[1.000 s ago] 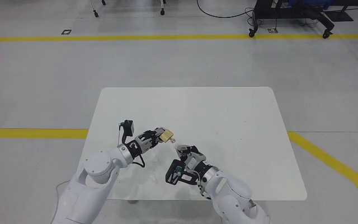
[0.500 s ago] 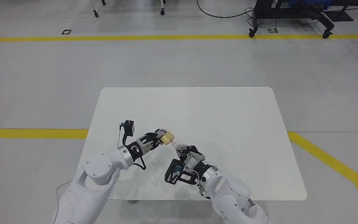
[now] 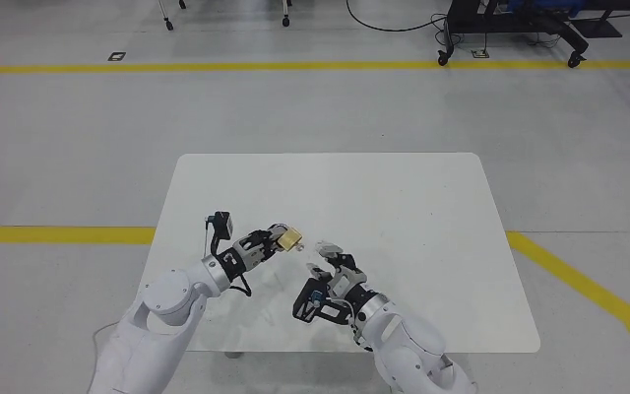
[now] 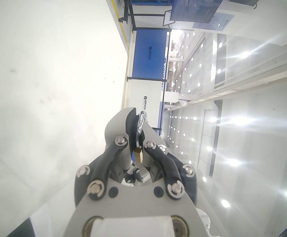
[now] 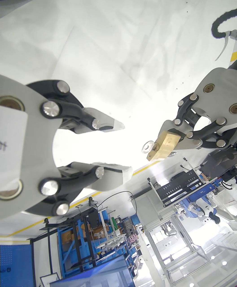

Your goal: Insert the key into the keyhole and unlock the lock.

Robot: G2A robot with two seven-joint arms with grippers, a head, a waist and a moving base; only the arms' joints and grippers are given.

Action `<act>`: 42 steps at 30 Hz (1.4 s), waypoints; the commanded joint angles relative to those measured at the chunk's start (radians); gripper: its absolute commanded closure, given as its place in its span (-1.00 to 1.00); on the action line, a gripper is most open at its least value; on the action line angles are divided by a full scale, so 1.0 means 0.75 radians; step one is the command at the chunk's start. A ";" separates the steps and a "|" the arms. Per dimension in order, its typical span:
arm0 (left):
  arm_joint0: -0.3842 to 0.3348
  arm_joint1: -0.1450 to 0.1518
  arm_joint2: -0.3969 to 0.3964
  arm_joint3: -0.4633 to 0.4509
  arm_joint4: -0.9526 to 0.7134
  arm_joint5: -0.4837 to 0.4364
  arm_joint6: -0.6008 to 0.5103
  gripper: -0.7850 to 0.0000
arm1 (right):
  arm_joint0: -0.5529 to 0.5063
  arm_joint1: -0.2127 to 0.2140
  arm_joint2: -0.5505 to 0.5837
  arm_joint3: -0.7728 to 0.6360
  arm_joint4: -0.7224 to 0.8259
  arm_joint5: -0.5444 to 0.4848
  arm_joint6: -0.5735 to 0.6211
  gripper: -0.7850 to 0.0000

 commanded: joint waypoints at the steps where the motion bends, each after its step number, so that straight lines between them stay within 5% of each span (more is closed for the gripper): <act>1: 0.000 0.000 0.000 0.000 -0.001 0.000 0.000 1.00 | 0.000 0.000 0.000 0.000 0.000 0.000 0.000 0.03; 5: 0.012 -0.001 0.004 -0.012 -0.002 -0.012 0.015 1.00 | -0.005 0.000 -0.001 0.006 0.008 0.015 -0.015 0.44; 19: 0.038 -0.008 0.050 -0.051 0.071 -0.054 0.046 1.00 | 0.027 -0.004 -0.018 0.051 0.068 0.016 -0.080 0.64; 23: 0.043 -0.008 0.051 -0.059 0.096 -0.072 0.059 1.00 | 0.027 -0.002 -0.012 0.051 0.090 -0.003 -0.097 1.00; 34: 0.060 -0.010 0.051 -0.074 0.149 -0.151 0.088 1.00 | 0.049 0.004 0.041 0.081 0.270 -0.128 -0.140 1.00; 42: 0.099 -0.016 0.043 -0.087 0.250 -0.347 0.221 1.00 | 0.093 0.011 0.117 0.150 0.538 -0.279 -0.238 1.00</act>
